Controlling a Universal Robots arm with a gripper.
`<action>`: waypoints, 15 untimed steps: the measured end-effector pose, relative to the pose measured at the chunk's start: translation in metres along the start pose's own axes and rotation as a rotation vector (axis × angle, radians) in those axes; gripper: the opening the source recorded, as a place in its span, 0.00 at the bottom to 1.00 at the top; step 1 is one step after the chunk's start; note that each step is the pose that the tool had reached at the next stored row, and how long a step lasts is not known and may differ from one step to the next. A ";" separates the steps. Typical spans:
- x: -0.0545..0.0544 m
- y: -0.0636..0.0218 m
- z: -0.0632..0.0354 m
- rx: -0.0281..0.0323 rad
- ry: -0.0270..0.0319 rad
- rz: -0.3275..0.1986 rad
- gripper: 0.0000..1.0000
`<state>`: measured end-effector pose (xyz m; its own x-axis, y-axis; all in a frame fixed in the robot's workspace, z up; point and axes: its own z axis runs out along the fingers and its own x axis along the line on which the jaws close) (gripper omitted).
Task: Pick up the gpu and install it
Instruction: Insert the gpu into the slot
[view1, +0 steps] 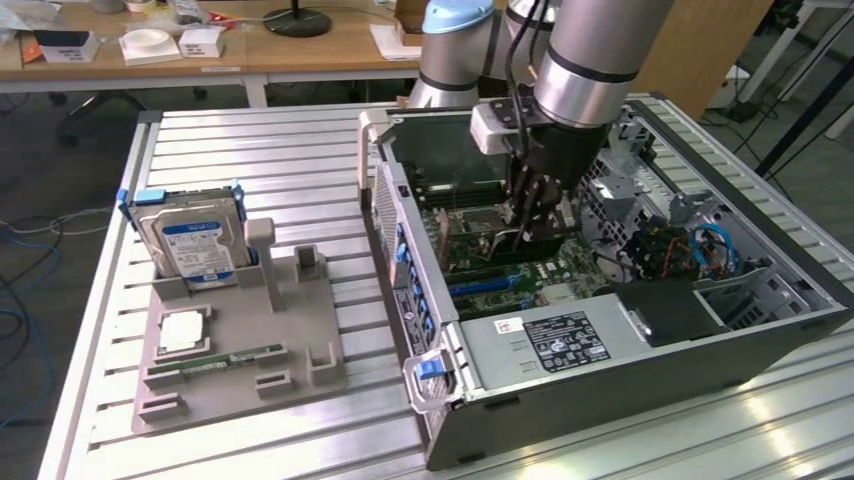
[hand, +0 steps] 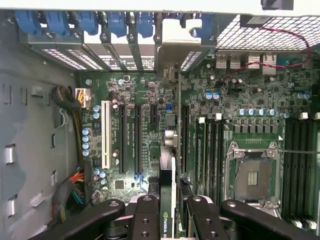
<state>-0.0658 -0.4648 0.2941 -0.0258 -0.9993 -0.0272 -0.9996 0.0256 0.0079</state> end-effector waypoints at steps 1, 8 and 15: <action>0.000 0.0007 0.0018 0.0000 0.0000 0.000 0.26; 0.001 0.0060 0.0145 0.0000 0.0001 0.000 0.26; 0.001 0.0070 0.0167 0.0001 -0.0003 0.000 0.26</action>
<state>-0.0729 -0.4649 0.2775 -0.0261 -0.9993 -0.0275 -0.9996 0.0259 0.0078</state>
